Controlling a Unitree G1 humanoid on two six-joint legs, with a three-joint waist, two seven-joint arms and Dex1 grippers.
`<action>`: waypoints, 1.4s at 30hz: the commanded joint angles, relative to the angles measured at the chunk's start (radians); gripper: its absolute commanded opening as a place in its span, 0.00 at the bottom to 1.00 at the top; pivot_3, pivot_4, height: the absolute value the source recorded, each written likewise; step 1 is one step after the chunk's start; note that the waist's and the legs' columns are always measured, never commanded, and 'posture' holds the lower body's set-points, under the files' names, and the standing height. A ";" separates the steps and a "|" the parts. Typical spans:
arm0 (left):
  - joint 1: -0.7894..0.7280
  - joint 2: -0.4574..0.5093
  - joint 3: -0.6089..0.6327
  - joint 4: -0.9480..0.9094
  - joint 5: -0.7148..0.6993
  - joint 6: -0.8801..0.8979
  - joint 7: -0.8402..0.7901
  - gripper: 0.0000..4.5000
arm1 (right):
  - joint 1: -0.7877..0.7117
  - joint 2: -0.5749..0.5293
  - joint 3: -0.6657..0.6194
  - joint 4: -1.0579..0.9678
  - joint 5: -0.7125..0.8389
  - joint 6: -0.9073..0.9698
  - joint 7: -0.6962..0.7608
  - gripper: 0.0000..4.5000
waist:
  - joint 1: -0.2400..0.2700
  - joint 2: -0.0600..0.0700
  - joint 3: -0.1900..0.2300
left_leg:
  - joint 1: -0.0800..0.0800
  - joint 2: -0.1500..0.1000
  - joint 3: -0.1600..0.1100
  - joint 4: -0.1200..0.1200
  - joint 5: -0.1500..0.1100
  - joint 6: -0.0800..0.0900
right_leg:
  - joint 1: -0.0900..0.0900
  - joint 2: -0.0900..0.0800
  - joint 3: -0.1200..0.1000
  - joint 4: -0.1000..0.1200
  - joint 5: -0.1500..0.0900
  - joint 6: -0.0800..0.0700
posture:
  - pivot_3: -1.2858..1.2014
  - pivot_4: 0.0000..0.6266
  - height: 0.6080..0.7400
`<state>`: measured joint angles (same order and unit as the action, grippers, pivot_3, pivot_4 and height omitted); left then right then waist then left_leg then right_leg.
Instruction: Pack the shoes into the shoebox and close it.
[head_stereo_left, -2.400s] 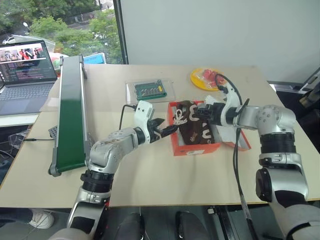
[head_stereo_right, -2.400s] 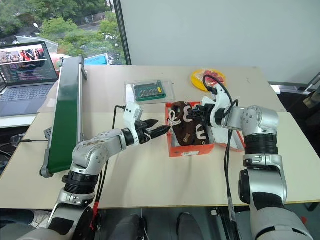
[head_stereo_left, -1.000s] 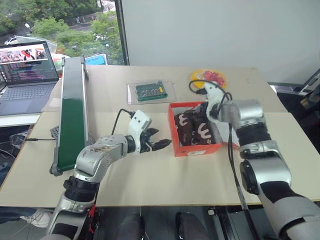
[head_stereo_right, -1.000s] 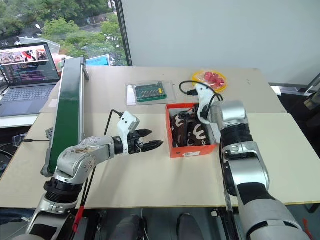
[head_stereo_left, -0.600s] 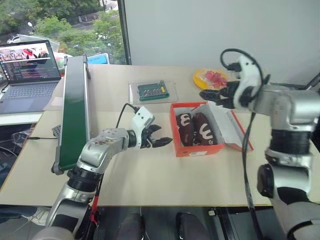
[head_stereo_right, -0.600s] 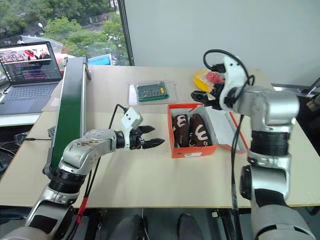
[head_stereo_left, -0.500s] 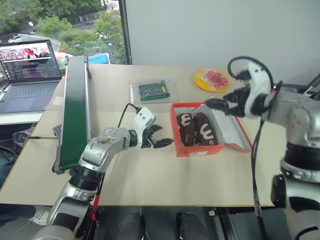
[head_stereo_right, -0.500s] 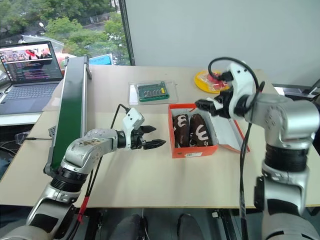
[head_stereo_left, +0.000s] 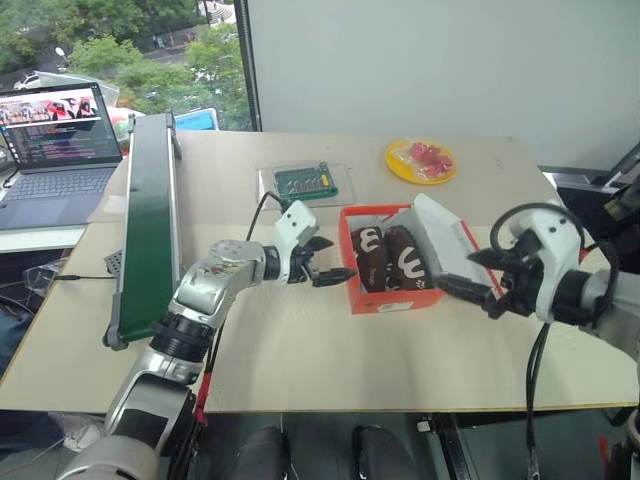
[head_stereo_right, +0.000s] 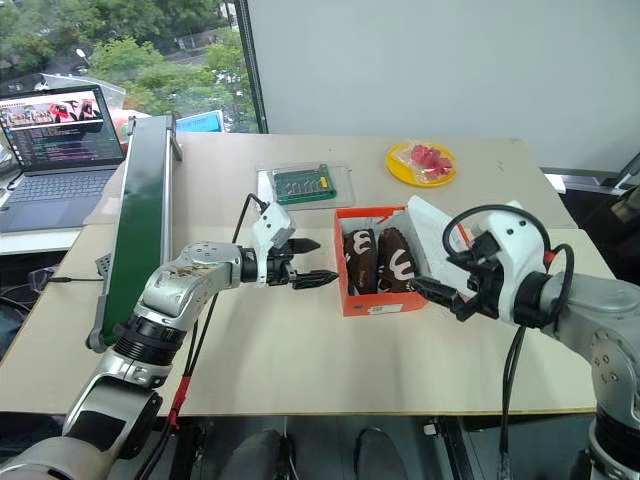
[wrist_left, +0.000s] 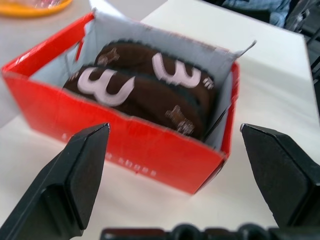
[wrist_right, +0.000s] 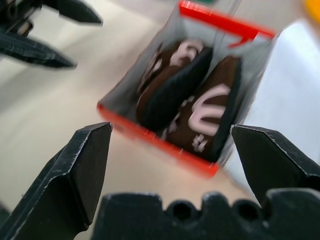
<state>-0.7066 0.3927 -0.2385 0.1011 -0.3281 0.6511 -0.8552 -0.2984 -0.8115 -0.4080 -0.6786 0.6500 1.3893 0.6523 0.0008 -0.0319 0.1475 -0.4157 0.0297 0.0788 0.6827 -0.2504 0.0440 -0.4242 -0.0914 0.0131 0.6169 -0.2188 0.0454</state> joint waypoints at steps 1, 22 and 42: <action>-0.021 0.008 0.005 -0.019 0.019 -0.032 -0.015 1.00 | 0.036 -0.041 -0.002 0.043 -0.056 -0.027 -0.058 0.91 | 0.001 0.000 0.000 | 0.000 0.000 0.000 0.000 0.000 0.000 | 0.000 0.000 0.000 0.000 0.000 0.000 | 0.52 0.24 1.00; -0.028 0.031 0.010 -0.069 0.026 -0.018 -0.068 1.00 | 0.257 0.425 -0.147 0.299 0.004 -0.334 -0.160 0.00 | 0.003 0.001 -0.002 | 0.001 0.000 0.000 0.001 0.000 0.000 | 0.001 0.001 0.002 0.001 0.000 0.000 | 0.52 0.24 1.00; 0.003 0.105 0.035 -0.188 0.029 0.077 -0.032 1.00 | -0.090 0.494 -0.280 1.218 0.002 -1.049 -0.169 0.00 | -0.013 0.001 -0.002 | 0.004 0.000 0.002 0.002 0.000 0.000 | 0.003 0.000 0.002 0.007 0.000 0.001 | 0.52 0.24 1.00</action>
<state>-0.6968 0.4883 -0.2179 -0.0528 -0.3005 0.7280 -0.8928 -0.3652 -0.3069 -0.6178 0.5305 0.5809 0.3995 0.4526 -0.0117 -0.0305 0.1460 -0.4118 0.0296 0.0804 0.6843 -0.2503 0.0439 -0.4214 -0.0910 0.0150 0.6243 -0.2191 0.0463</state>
